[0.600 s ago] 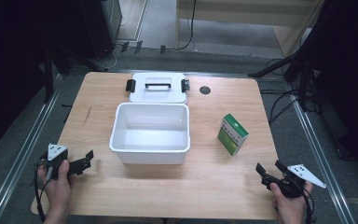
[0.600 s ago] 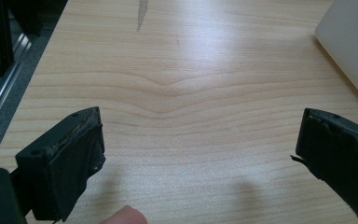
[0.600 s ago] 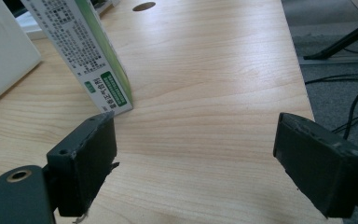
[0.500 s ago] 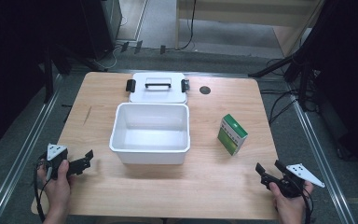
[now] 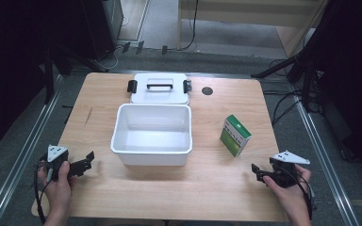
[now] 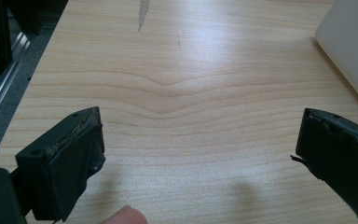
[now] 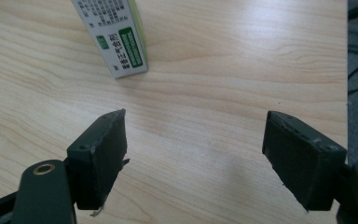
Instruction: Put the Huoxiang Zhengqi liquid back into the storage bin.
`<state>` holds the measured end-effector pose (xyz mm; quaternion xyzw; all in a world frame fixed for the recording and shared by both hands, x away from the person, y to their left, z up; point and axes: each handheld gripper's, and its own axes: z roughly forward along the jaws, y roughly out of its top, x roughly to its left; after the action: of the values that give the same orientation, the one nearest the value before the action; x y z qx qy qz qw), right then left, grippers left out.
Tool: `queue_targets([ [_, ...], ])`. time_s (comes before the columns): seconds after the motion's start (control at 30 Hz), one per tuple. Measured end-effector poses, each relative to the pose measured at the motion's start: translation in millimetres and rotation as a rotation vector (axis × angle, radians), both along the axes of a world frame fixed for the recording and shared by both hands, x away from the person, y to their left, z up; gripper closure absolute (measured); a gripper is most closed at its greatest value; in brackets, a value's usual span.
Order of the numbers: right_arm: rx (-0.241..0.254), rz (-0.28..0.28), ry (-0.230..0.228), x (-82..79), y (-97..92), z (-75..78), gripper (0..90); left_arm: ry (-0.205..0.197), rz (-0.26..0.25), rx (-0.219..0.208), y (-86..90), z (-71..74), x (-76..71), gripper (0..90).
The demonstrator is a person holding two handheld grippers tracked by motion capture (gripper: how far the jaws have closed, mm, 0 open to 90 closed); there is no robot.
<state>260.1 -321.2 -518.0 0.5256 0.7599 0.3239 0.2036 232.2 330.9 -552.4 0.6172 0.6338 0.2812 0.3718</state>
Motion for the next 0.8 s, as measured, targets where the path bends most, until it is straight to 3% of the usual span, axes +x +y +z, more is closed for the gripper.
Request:
queue_targets([
  [0.03, 0.0, 0.0, 0.0, 0.0, 0.0, 0.0, 21.9, 0.0, 0.0, 0.0, 0.0, 0.0, 0.0, 1.8],
  [0.07, -0.047, 0.018, 0.049, 5.9, 2.3, 2.8, 22.0, 0.0, 0.0, 0.0, -0.1, 0.0, 0.0, 1.8],
  [0.17, -0.071, 0.04, 0.09, 9.7, 4.3, 5.1, 21.9, -0.001, 0.0, -0.001, 0.1, -0.1, 0.0, 1.8],
  [0.23, -0.112, 0.07, 0.164, 15.2, 8.8, 9.1, 21.7, 0.0, -0.001, -0.002, 0.2, 0.0, 0.0, 1.7],
  [0.33, -0.159, 0.087, 0.228, 21.5, 13.3, 13.5, 21.7, -0.001, -0.001, -0.001, 0.0, -0.1, 0.1, 1.8],
  [0.37, -0.159, 0.087, 0.228, 21.5, 13.3, 13.5, 21.7, -0.001, -0.001, -0.001, 0.0, -0.1, 0.1, 1.8],
  [0.6, -0.254, 0.16, 0.372, 32.3, 24.5, 25.0, 20.1, 0.001, -0.001, -0.002, 0.2, 0.0, 0.0, 1.7],
  [0.7, -0.275, 0.168, 0.395, 34.5, 26.3, 27.7, 19.7, 0.001, -0.001, -0.002, 0.2, 0.0, 0.0, 1.8],
  [0.8, -0.297, 0.162, 0.46, 40.3, 27.6, 33.2, 19.1, -0.001, -0.001, -0.001, 0.0, -0.1, 0.0, 1.8],
])
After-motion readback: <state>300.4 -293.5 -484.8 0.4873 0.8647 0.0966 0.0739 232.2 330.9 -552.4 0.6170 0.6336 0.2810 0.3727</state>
